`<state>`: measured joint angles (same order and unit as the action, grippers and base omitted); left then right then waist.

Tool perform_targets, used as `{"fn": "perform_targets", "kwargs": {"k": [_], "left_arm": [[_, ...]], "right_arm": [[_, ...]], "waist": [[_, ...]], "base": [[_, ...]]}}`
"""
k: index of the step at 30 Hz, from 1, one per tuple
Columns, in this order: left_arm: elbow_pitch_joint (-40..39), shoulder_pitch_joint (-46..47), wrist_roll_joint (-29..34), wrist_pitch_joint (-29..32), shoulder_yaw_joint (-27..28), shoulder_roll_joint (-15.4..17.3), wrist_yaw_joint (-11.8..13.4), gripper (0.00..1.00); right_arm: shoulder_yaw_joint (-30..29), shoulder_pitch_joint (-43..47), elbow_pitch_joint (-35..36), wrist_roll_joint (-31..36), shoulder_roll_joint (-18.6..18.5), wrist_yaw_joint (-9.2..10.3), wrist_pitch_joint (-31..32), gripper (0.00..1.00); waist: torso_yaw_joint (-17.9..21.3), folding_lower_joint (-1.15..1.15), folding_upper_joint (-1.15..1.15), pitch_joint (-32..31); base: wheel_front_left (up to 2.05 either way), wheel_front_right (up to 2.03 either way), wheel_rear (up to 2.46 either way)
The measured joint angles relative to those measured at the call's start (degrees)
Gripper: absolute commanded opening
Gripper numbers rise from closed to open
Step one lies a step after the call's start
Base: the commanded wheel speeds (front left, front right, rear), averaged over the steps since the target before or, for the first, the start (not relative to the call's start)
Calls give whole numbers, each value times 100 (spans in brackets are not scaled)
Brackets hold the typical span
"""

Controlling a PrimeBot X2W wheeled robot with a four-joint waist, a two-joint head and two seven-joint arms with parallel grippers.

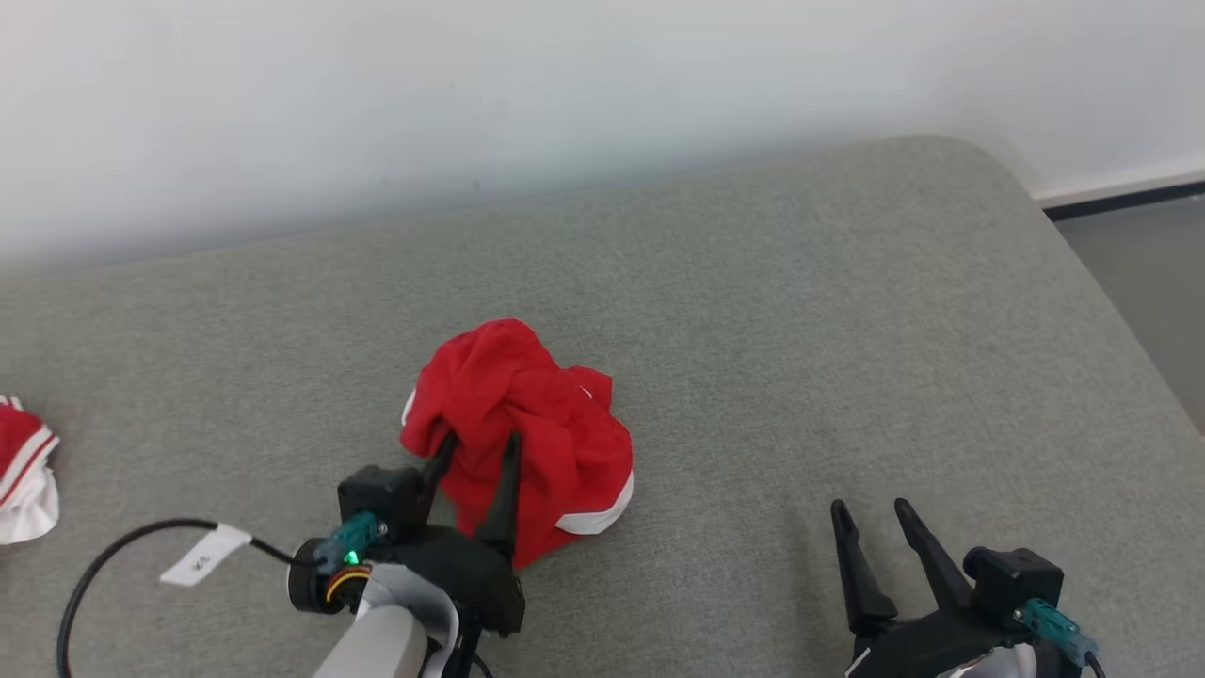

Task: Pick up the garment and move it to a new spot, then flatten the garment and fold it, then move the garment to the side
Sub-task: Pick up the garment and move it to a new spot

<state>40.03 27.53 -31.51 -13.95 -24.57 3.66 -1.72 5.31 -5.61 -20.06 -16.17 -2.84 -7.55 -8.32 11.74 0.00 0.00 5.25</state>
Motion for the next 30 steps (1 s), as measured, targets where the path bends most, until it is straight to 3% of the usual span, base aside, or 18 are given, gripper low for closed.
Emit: {"fn": "perform_targets", "kwargs": {"k": [4, 10, 15, 22, 30], "left_arm": [[-512, -297, 271, -93, -14, 144, -180, 100], [-2275, -1234, 912, -110, 790, 264, -13, 100], [-3072, -2060, 1184, -110, 1401, 186, -43, 100], [-3197, -2685, 1560, -109, 1795, 174, -319, 100], [-3103, -3044, 1844, -110, 2134, 341, -442, 100]], "right_arm": [[-101, 50, 37, 4, 0, 0, -63, 100], [-250, 113, 236, 16, -3, 0, -349, 100], [-271, 244, 363, 30, 0, 0, -481, 100], [-348, 376, 390, 214, -3, 0, -552, 100], [-439, 506, 149, 410, 1, 0, -477, 100]], "waist": [[-147, 0, 0, -109], [-413, 1, 0, -265], [-619, 1, 0, -378], [-876, 1, 0, -488], [-969, 1, 0, -590]], "base": [[0, 0, 0], [0, 0, 0], [0, 0, 0], [0, 0, 0], [0, 0, 0]]}}
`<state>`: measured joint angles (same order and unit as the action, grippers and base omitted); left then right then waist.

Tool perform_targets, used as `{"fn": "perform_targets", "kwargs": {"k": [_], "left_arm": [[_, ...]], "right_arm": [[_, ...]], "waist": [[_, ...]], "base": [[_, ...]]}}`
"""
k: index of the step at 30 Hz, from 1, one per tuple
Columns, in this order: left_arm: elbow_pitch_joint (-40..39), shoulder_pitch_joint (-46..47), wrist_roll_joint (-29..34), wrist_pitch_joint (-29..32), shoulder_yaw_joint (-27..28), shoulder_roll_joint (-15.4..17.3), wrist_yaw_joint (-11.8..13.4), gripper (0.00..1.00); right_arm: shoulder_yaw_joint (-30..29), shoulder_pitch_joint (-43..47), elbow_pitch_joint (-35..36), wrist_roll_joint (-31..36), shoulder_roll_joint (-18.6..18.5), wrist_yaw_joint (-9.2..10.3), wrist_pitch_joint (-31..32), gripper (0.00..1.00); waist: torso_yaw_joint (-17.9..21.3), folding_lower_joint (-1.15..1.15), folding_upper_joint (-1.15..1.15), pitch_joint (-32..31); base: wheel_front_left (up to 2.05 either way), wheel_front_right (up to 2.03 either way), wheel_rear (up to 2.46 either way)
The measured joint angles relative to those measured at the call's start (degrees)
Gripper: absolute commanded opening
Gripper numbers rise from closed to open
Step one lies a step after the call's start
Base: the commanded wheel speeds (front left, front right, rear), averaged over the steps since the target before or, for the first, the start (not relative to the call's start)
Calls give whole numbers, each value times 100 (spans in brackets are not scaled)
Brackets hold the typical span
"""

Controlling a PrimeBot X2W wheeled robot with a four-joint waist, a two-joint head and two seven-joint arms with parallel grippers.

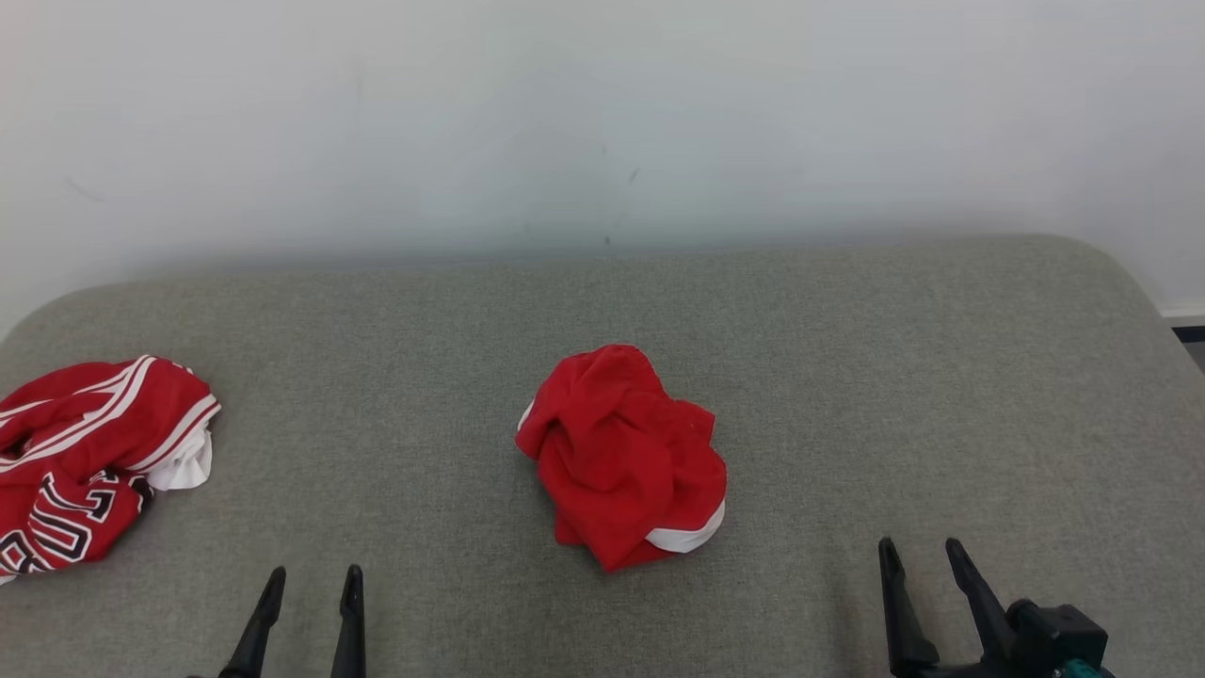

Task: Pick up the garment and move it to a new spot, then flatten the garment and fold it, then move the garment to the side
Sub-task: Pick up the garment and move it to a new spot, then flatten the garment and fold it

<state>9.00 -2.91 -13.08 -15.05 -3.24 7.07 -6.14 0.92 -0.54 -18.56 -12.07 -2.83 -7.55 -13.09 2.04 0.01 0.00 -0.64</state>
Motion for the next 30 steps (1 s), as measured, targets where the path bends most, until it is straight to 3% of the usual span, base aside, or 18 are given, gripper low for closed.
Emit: {"fn": "perform_targets", "kwargs": {"k": [10, 30], "left_arm": [[-135, -193, 56, 0, 222, -116, -93, 100], [-109, -177, 40, 0, 122, -170, -129, 100]], "right_arm": [[-69, 63, -55, 9, -2, 0, -2, 100], [51, 57, -62, -68, 0, 0, 12, 100]], "waist": [[-30, 0, 0, -27], [17, 0, 0, 47]], "base": [[0, 0, 0], [0, 0, 0]]}}
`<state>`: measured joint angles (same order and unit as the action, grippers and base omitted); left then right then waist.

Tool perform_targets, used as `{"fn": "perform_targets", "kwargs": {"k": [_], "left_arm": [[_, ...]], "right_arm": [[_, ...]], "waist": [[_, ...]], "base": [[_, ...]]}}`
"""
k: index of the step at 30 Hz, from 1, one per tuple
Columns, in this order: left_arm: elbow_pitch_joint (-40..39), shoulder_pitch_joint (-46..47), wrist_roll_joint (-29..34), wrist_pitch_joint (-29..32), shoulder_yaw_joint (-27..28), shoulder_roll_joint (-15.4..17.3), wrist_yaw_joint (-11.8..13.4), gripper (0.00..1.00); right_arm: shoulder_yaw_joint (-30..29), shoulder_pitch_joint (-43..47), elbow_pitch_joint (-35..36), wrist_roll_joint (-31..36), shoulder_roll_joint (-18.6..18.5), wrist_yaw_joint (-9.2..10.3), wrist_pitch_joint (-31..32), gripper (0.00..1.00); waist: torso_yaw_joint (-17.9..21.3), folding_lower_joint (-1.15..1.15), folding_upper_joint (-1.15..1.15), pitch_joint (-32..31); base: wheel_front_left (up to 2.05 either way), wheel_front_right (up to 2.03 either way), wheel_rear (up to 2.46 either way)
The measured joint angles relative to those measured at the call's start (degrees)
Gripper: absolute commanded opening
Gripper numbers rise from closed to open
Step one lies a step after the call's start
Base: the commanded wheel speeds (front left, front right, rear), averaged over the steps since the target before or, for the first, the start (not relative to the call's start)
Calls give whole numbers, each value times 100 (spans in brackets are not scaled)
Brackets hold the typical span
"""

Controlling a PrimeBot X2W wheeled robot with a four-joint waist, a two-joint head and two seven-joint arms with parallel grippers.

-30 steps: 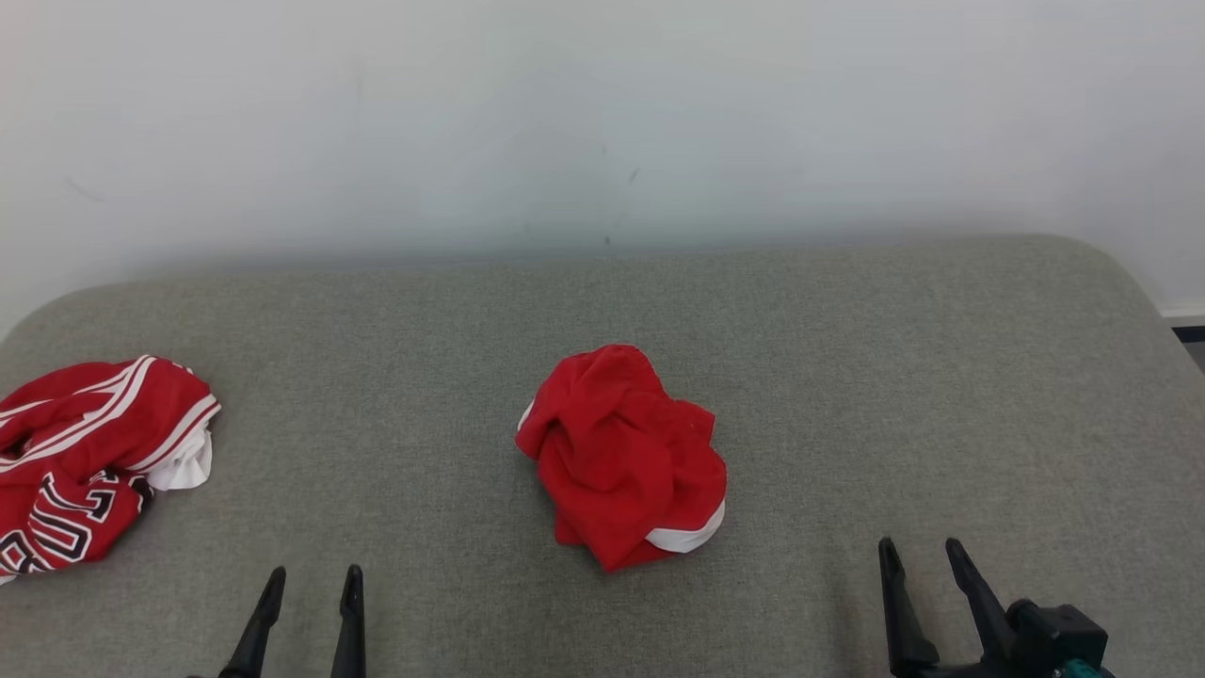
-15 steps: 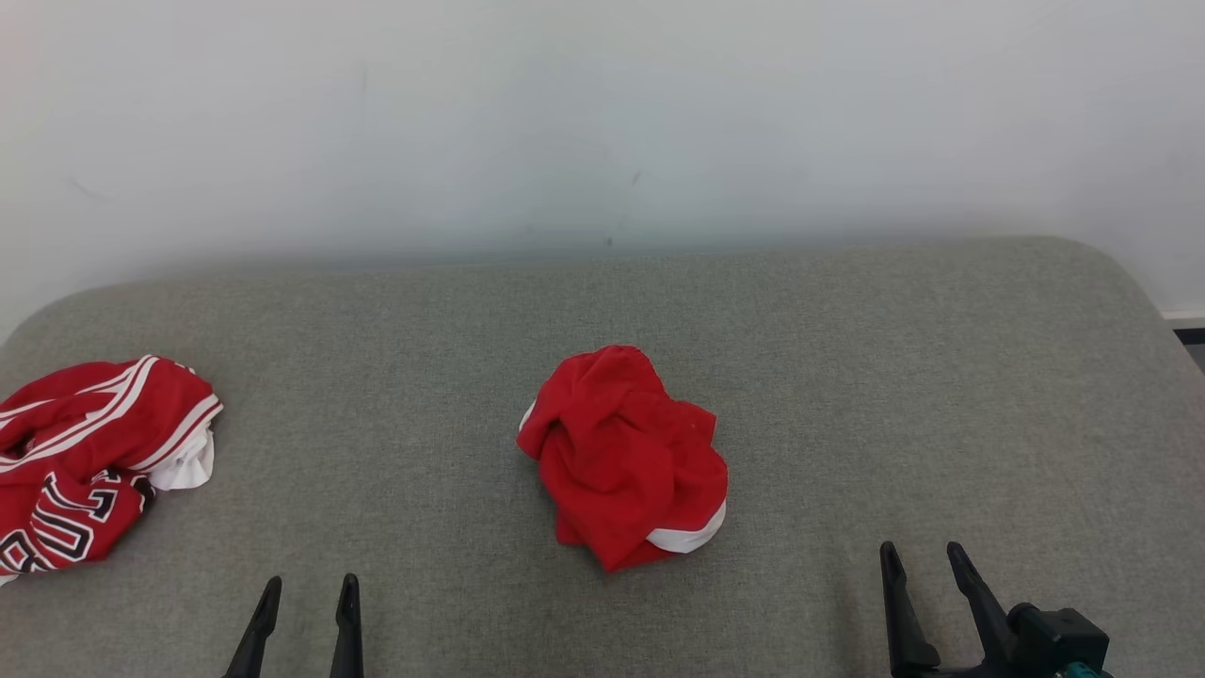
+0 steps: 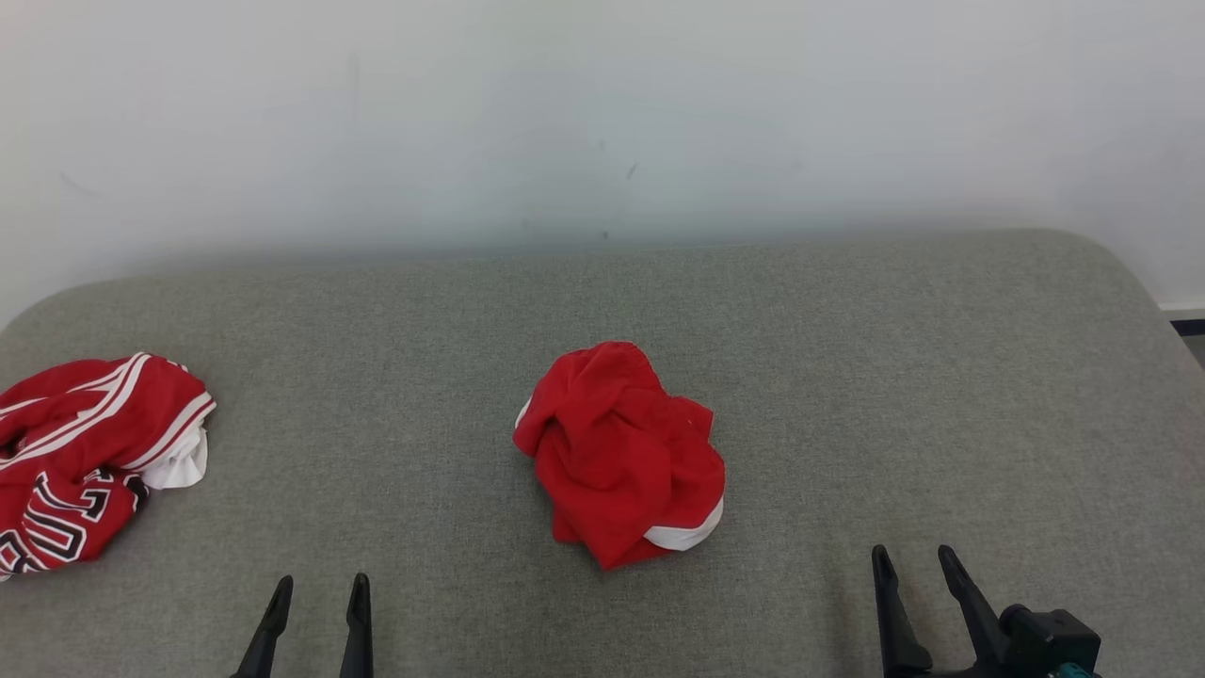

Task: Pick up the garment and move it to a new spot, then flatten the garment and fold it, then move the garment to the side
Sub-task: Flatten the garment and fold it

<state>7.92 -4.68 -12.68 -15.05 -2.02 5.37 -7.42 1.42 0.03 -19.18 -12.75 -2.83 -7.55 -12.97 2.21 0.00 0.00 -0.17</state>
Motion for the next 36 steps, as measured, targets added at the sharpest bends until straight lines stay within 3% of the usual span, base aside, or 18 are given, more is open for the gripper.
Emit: {"fn": "perform_targets", "kwargs": {"k": [7, 13, 21, 26, 36], "left_arm": [[-92, 291, -53, 0, -422, 60, -9, 100], [115, 1111, -162, 164, -1544, 339, -11, 100], [649, 2502, -445, 880, -2602, 338, -12, 100], [1370, 3202, -399, 1571, -2780, 185, 24, 100], [2752, 4007, -301, 2892, -2772, 124, 546, 100]], "right_arm": [[88, -27, -27, -26, 1, 0, 38, 100], [158, -125, -7, -30, 1, 0, 70, 100], [237, -249, -13, -88, 0, 0, 58, 100], [298, -308, -67, -163, -2, 0, 2, 100], [434, -399, -225, -361, -3, 0, -118, 100]], "waist": [[80, 0, 0, 14], [321, 0, 0, 57], [882, -1, 0, 210], [1321, -1, 0, 352], [2053, -2, -1, 743]], "base": [[0, 0, 0], [0, 0, 0], [0, 0, 0], [0, 0, 0], [0, 0, 0]]}}
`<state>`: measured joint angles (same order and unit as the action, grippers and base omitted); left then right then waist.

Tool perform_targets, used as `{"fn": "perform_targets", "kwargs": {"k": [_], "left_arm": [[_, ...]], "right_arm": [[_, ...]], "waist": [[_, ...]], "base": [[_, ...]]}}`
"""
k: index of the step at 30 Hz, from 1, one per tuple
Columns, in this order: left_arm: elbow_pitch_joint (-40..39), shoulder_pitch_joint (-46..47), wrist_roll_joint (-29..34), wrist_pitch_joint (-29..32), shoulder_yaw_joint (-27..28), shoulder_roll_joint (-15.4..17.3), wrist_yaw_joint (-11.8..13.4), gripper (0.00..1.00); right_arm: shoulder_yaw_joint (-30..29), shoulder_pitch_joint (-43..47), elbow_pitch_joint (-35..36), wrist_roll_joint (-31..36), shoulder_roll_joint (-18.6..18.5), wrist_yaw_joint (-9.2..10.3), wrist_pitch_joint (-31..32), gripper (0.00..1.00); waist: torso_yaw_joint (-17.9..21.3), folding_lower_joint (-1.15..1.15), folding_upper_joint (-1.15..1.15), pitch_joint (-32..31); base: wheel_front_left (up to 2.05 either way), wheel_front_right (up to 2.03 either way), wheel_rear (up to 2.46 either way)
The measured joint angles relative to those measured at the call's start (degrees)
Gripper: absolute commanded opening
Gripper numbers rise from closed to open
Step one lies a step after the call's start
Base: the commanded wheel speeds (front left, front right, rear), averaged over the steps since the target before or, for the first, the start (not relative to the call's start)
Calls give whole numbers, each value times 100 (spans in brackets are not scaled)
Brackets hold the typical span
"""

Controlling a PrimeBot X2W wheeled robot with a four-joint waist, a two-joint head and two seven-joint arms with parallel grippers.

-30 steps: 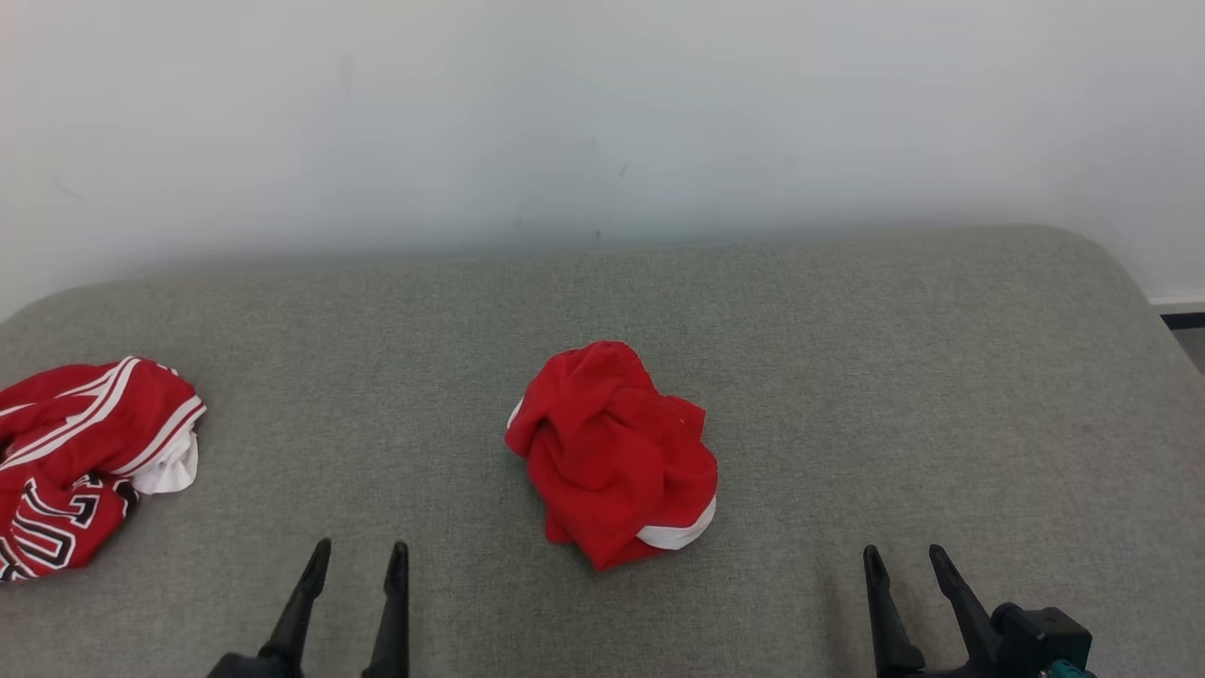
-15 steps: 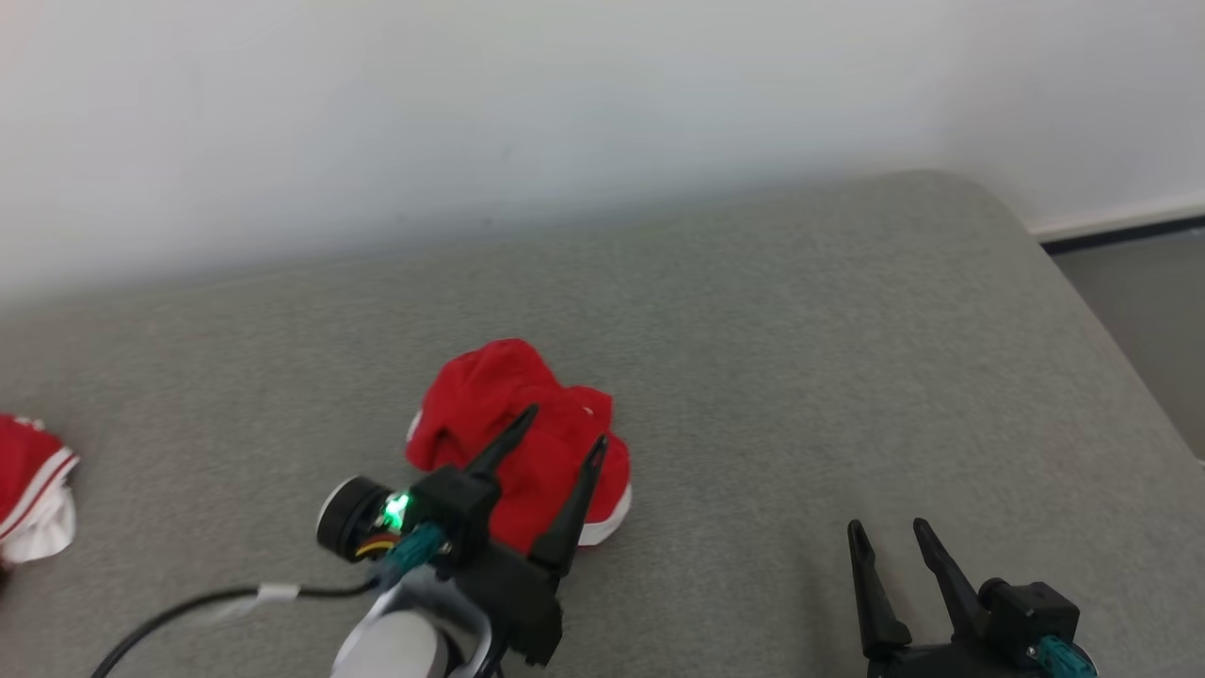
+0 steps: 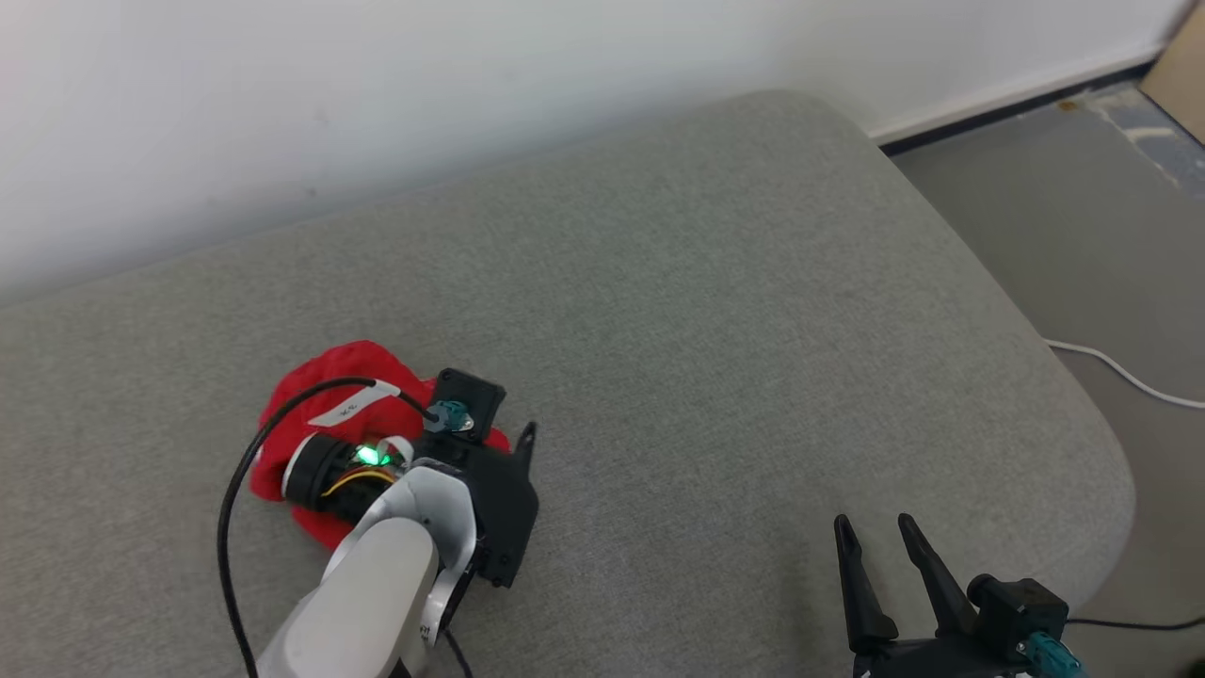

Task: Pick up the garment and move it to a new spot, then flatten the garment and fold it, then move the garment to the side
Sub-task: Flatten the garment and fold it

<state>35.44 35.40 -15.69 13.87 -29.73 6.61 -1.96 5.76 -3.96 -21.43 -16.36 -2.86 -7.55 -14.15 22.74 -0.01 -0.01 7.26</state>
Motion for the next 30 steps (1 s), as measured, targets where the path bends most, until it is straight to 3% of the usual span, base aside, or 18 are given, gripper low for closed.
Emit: {"fn": "perform_targets", "kwargs": {"k": [4, 7, 8, 10, 15, 21, 26, 30], "left_arm": [[330, 18, -2, 402, 66, 19, 313, 100], [460, 18, -9, 662, 11, 16, 301, 100], [471, 18, -9, 724, -16, 18, 297, 81], [459, 19, -8, 730, -85, 16, 237, 0], [166, 46, -142, 94, -54, -97, 89, 0], [-417, 287, -776, -1038, 218, -323, -116, 0], [-1394, 578, -2124, -2186, 83, -360, -266, 0], [-2129, 842, -3237, -2755, -142, -380, -82, 0]], "right_arm": [[-24, -40, -37, -18, -2, 0, -25, 100], [-7, -68, -69, -16, 0, 0, -36, 100], [-2, -74, -78, -16, 1, 0, -51, 100], [19, -81, -91, -16, 1, 0, -52, 100], [34, -87, -116, -13, 1, 0, -57, 100], [13, -95, -141, 11, 0, 0, -58, 100], [11, -117, -176, 25, 2, 0, -59, 100], [-5, -125, -205, 38, -1, 0, -59, 100]], "waist": [[116, 0, 0, 155], [102, 0, 0, 200], [82, 0, 0, 199], [29, 0, 0, 182], [-110, 1, 0, 126], [-236, 1, 0, 79], [-357, 1, 0, 2], [-469, 2, 0, -84]], "base": [[0, 0, 0], [0, 0, 0], [0, 0, 0], [0, 0, 0], [0, 0, 0], [0, 0, 0], [0, 0, 0], [0, 0, 0]]}}
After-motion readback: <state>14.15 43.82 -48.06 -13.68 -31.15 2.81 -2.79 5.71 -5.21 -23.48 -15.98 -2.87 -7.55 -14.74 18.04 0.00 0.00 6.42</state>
